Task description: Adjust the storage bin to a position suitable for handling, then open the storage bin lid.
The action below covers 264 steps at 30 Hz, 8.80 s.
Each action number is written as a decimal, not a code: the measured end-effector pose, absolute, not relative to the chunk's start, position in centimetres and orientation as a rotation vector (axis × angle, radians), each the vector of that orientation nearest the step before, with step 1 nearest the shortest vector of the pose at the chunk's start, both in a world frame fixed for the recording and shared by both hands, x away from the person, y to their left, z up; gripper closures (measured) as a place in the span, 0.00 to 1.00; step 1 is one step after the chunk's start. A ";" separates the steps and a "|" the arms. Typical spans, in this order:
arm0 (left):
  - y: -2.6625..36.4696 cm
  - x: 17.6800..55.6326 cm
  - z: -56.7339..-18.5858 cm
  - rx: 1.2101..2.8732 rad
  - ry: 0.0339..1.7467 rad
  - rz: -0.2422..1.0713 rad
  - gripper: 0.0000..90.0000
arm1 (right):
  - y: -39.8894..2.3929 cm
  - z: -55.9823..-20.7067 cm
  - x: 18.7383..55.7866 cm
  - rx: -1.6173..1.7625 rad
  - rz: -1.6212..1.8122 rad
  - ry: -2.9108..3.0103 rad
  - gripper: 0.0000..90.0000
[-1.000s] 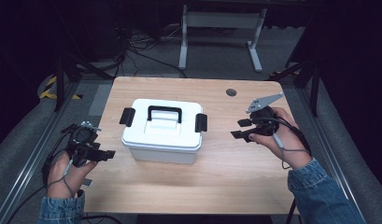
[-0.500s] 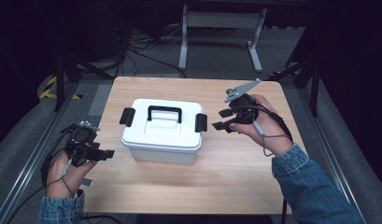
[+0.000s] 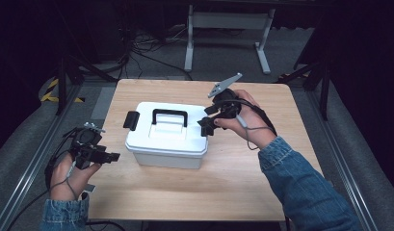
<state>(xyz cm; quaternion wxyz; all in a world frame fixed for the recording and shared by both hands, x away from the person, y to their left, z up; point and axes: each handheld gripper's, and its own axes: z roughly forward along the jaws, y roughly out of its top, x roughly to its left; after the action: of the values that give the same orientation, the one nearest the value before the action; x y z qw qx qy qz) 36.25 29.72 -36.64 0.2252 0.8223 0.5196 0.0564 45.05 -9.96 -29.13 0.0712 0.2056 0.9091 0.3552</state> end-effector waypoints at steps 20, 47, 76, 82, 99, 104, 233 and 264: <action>30.1 36.3 -36.5 2.252 1.428 0.171 0.40 | -4.4 -31.7 48.0 0.597 1.102 2.782 0.53; 30.4 35.9 -36.5 2.236 1.431 0.163 0.39 | -0.6 -32.0 48.0 0.358 1.055 2.870 0.85; 31.1 35.2 -36.5 2.229 1.441 0.178 0.39 | 0.3 -29.5 48.4 0.257 1.101 2.877 0.94; 31.0 35.3 -36.5 2.230 1.440 0.173 0.39 | -0.3 -28.1 48.4 0.261 1.122 2.851 0.94; 30.7 35.6 -36.7 2.234 1.441 0.164 0.39 | -3.3 -25.6 48.3 0.298 1.190 2.778 0.94; 30.6 35.8 -36.7 2.240 1.438 0.163 0.39 | -5.0 -24.8 48.3 0.329 1.185 2.756 0.94; 29.5 37.0 -37.8 2.300 1.438 0.115 0.39 | -30.9 -43.6 49.2 1.184 1.092 2.552 0.86; 29.5 37.0 -37.8 2.304 1.431 0.111 0.39 | -27.5 -36.3 43.1 0.900 1.196 2.498 0.58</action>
<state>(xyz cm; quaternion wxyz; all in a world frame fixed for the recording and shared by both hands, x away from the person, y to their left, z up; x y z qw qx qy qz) 36.99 29.45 -37.76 0.2116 0.8295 0.5152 0.0399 43.07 -27.50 -36.30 0.1145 0.3070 0.8521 0.4082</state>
